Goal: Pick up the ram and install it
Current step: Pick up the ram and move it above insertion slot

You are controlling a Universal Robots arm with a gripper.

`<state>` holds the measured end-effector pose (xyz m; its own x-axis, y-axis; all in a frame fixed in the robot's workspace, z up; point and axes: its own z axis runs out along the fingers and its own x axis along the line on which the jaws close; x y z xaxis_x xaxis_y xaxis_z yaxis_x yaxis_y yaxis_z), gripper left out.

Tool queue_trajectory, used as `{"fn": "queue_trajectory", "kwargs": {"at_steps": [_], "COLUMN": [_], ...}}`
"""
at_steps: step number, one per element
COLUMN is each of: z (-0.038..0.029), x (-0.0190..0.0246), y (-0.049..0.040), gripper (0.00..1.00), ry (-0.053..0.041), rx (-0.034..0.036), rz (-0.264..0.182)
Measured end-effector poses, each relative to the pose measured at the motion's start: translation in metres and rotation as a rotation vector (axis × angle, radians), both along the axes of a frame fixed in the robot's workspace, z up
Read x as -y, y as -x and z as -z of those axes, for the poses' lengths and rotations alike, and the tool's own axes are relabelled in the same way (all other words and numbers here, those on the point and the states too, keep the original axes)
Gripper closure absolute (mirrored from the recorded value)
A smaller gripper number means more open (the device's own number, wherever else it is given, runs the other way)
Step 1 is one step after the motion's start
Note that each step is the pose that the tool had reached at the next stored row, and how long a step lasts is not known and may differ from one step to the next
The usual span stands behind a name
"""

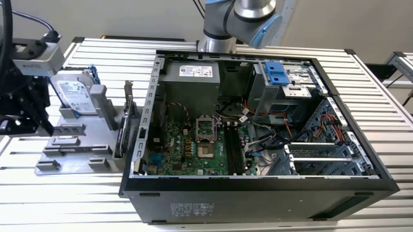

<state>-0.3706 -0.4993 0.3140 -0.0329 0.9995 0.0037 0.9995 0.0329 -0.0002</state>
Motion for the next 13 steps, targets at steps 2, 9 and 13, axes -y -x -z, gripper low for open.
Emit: {"fn": "queue_trajectory", "kwargs": {"at_steps": [2, 9, 13], "z": [-0.0027, -0.0119, -0.0172], "x": [0.0, 0.0, 0.0], "y": [0.0, 0.0, 0.0], "gripper": [1.0, 1.0, 1.0], "ry": [0.0, 0.0, 0.0], "rx": [0.0, 0.0, -0.0001], "rz": [0.0, 0.0, 0.0]}}
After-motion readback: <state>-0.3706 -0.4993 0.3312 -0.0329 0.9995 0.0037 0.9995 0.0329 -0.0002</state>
